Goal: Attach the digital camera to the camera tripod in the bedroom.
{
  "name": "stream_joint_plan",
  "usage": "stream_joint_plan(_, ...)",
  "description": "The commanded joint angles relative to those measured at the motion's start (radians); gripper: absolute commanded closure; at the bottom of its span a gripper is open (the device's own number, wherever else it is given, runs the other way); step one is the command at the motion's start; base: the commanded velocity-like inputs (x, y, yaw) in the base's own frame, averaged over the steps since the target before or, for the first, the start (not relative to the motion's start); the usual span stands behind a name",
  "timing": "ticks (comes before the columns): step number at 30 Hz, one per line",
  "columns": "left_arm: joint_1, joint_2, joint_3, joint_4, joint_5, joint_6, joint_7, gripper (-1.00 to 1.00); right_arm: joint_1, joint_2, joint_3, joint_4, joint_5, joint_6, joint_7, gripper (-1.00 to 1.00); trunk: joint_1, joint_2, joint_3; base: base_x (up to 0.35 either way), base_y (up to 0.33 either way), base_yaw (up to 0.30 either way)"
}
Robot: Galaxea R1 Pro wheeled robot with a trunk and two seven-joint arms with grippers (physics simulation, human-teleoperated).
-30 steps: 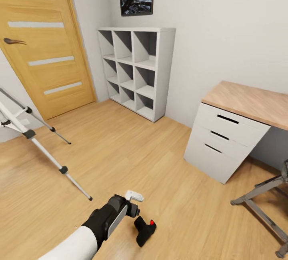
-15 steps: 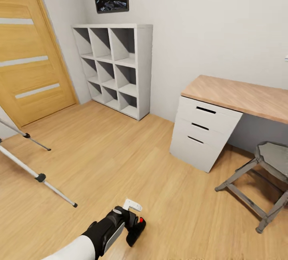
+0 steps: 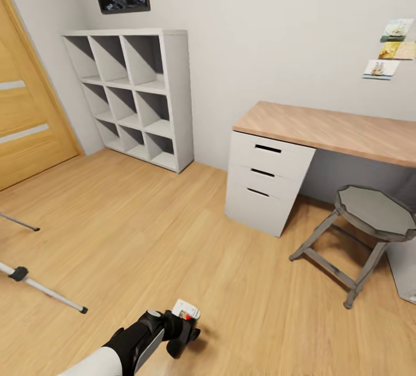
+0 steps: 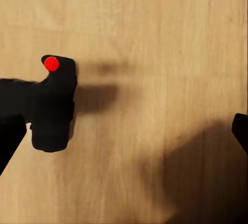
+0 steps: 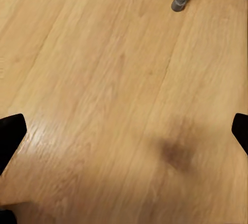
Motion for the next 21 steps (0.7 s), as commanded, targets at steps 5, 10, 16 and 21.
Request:
stream_joint_plan(5,-0.004,0.015,0.022,0.000,0.045,0.008,-0.026,-1.00,0.009,0.045,-0.007,-0.097,-0.003,0.036,0.000,-1.00,0.019,-0.036,-0.016,0.000,0.000,-0.275)
stream_joint_plan(10,-0.006,0.024,0.045,0.000,0.058,0.009,-0.024,-1.00,0.012,0.065,-0.009,-0.128,0.028,0.054,-0.004,-1.00,0.038,-0.071,-0.032,0.000,0.000,-0.266)
stream_joint_plan(16,-0.007,0.031,0.068,0.000,0.064,0.009,-0.012,-1.00,0.013,0.074,-0.010,-0.178,0.069,0.076,-0.006,-1.00,0.061,-0.113,-0.051,0.000,0.000,-0.187)
stream_joint_plan(21,-0.007,0.036,0.081,0.000,0.067,0.009,0.010,-1.00,0.013,0.077,-0.012,-0.252,0.084,0.168,-0.006,-1.00,0.081,-0.148,-0.067,0.000,0.000,-0.063)
